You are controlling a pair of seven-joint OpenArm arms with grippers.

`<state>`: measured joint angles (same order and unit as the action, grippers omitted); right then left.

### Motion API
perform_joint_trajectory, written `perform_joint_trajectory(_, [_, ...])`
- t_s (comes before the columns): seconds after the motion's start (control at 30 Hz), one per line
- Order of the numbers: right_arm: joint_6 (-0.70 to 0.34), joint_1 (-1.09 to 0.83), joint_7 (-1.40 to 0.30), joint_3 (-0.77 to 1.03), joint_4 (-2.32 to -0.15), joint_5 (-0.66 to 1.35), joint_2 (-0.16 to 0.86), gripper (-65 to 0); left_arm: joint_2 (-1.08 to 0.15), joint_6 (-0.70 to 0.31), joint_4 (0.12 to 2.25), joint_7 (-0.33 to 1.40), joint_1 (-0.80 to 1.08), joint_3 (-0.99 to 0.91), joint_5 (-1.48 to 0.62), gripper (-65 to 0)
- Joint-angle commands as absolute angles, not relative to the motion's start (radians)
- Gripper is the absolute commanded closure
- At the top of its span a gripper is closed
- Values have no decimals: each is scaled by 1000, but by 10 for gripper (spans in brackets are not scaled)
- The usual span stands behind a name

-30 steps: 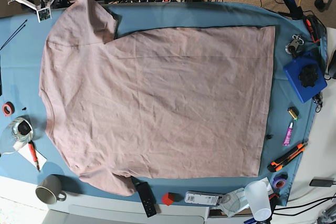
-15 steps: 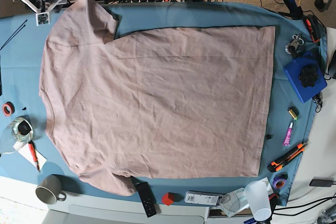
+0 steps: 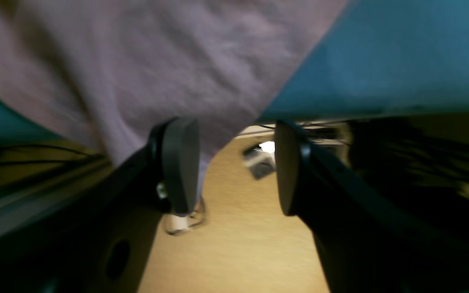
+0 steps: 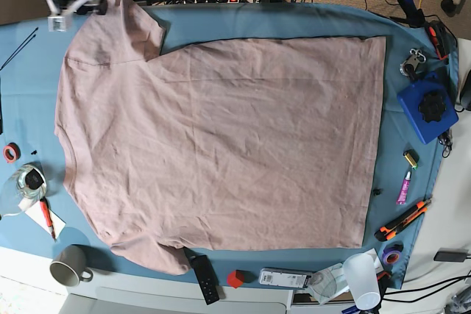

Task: Fold the T-shirt properly
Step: 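Grasp the pink shirt's shoulder edge with the right gripper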

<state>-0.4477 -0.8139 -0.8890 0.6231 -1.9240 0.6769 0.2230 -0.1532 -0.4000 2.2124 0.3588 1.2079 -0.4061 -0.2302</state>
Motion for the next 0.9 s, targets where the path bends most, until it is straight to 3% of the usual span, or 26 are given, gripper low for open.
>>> perform_joint_trajectory(0.0, [-485,-813,-889,675,-1917,738,226,-295,-155,-403,2228,340,1227,-409,-240,-250])
perform_joint_trajectory(0.13, [-601,-768,-1000,806,-1802,953,223,-295,-155,-403,2228,340,1219,-409,-240,-250])
perform_joint_trajectory(0.3, [-698,-722,-1111,817,-1628,1137,230,-295,-155,-404,2228,340,1208,-409,-241,-250])
perform_joint_trajectory(0.53, [-698,-681,-1242,817,-1560,1321,230,-295,-155,-403,2228,340,1207,-409,-241,-250])
perform_joint_trajectory(0.87, [-698,-634,-1268,743,-1560,1314,229,-295,-155,-404,2228,340,1194,-409,-241,-250])
